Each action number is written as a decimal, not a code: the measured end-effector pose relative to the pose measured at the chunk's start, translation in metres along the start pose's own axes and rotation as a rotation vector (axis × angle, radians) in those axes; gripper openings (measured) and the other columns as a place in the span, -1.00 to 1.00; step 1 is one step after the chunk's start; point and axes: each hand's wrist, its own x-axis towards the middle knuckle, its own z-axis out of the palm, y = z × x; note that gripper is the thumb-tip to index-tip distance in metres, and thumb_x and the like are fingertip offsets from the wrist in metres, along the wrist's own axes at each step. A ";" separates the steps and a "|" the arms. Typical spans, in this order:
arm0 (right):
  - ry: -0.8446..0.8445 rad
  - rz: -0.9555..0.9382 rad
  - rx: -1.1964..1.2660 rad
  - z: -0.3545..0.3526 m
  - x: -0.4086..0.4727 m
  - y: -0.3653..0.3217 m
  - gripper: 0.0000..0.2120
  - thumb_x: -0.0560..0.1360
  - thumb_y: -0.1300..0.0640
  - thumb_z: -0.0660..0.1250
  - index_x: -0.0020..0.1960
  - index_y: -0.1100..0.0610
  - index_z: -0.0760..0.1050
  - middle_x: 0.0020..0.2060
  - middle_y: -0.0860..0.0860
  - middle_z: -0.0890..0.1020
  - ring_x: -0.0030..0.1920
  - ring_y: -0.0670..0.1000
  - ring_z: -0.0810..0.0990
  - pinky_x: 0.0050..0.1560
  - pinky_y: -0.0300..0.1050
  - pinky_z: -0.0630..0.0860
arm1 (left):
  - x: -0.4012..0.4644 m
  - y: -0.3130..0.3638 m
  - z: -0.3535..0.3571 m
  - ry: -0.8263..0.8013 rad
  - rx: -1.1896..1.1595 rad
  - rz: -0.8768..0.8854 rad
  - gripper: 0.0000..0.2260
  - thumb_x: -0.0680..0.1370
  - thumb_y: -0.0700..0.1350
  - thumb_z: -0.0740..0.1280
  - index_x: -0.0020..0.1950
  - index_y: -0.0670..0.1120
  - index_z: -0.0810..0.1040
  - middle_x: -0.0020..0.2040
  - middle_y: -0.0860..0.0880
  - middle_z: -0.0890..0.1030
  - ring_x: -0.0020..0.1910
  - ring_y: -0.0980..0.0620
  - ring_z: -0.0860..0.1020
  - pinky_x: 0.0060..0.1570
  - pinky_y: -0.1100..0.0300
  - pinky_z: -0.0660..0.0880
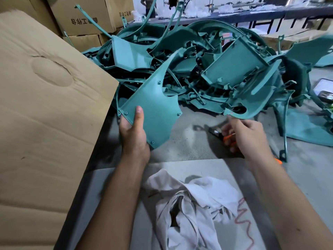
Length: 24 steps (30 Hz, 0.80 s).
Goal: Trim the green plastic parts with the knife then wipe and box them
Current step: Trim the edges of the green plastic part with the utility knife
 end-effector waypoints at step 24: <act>-0.210 -0.878 -0.331 0.035 -0.029 0.002 -0.72 0.74 0.13 0.08 0.05 0.21 0.53 -0.23 -0.03 0.55 -0.25 -0.02 0.51 -0.22 -0.13 0.40 | 0.001 0.004 -0.016 -0.093 0.069 -0.220 -0.65 0.56 -0.06 0.43 0.32 -0.14 0.59 0.19 -0.19 0.69 0.17 -0.25 0.66 0.23 -0.31 0.55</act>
